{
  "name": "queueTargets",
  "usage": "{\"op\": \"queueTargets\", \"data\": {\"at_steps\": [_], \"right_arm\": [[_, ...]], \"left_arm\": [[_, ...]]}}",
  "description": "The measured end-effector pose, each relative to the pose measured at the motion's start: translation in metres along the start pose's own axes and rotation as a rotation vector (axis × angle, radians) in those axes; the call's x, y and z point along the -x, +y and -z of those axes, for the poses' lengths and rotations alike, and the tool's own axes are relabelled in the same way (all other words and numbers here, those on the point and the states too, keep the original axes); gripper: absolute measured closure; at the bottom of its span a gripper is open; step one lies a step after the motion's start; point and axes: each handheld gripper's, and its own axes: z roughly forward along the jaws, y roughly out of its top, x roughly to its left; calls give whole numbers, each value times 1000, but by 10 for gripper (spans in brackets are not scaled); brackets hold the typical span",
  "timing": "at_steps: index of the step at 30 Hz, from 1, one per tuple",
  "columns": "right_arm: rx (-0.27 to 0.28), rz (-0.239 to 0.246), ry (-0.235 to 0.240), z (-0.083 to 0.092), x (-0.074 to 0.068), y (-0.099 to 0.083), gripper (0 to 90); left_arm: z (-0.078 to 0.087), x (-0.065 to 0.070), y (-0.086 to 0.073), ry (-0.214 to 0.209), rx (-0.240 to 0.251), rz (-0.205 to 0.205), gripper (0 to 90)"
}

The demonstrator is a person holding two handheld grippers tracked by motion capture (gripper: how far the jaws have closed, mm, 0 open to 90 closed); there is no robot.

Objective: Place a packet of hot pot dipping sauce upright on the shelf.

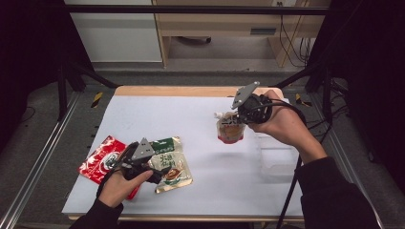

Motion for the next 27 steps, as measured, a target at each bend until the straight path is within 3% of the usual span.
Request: {"op": "queueTargets", "data": {"at_steps": [6,13,17,20,27], "right_arm": [[43,-3,-65,11,15,0,874],[62,-14,-122,20,28,-6,874],[69,-30,-158,27,36,-16,874],[71,-40,-180,30,40,-23,874],[73,-63,-214,34,47,-38,875]], "left_arm": [[6,-11,-15,40,26,61,69],[13,-17,-27,81,50,87,69],[24,-22,-43,112,85,118,71],[26,-26,-53,123,89,150,71],[26,-33,-59,135,84,170,71]]}}
